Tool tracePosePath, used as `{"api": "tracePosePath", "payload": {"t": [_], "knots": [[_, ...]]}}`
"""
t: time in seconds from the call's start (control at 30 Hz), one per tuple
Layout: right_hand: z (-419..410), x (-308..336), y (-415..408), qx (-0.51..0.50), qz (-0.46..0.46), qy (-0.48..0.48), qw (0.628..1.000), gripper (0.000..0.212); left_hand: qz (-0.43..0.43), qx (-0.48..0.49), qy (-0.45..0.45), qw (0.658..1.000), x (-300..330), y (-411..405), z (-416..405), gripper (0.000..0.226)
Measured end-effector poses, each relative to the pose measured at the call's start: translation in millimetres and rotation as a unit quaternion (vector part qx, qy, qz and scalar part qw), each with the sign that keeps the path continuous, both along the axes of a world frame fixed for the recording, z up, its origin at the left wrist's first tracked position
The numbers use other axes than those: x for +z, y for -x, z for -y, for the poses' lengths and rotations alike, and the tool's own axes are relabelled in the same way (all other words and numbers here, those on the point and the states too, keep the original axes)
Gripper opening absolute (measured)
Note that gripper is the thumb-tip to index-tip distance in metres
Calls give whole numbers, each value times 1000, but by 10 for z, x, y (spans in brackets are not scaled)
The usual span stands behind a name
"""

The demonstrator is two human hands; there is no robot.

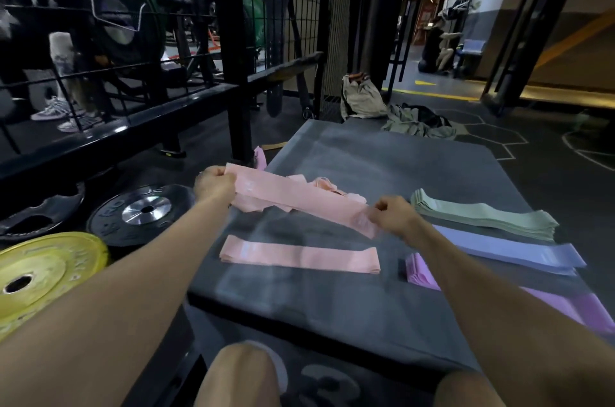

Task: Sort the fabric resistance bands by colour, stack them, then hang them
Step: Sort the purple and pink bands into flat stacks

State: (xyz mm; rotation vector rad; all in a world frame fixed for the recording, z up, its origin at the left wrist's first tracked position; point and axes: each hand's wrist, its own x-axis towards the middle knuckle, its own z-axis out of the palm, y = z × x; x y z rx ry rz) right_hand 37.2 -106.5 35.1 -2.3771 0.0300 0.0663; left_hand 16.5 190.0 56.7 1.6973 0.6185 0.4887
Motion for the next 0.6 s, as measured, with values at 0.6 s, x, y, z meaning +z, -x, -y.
{"api": "tracePosePath", "payload": {"t": [0.6], "knots": [[-64,-666,313,-203,14,-76,976,15,-154,-50,-110,981,-945,263,-168,24]]}}
